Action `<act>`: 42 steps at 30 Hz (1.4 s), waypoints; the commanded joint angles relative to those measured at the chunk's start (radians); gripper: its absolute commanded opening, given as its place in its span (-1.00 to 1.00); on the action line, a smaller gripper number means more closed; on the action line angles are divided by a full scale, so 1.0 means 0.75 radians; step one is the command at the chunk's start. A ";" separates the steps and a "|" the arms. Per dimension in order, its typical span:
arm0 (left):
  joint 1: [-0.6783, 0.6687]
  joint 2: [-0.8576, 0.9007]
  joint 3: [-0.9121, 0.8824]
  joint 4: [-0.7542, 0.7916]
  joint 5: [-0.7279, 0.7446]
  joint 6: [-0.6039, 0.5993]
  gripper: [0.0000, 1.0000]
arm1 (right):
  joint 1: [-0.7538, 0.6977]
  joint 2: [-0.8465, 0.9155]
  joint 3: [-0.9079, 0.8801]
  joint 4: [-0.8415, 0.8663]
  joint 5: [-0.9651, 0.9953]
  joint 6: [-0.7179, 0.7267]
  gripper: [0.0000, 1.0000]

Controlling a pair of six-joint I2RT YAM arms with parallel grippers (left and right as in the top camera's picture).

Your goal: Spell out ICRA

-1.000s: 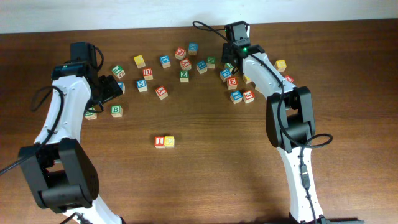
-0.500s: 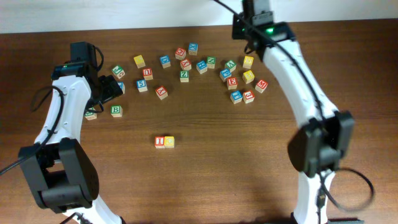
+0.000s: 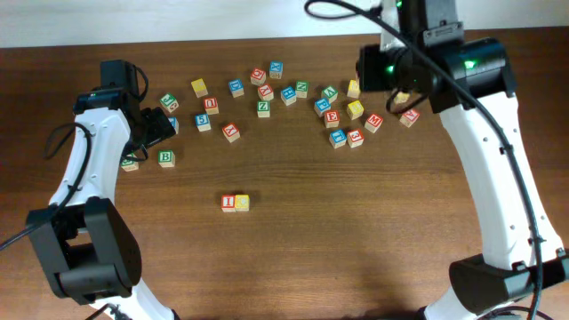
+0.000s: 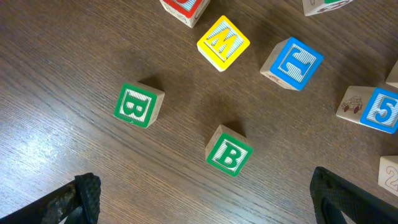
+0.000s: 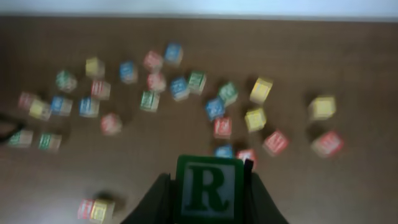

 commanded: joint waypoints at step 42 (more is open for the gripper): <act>0.003 0.003 -0.008 -0.001 0.005 0.003 0.99 | 0.690 0.028 -1.451 1.217 0.248 0.386 -0.56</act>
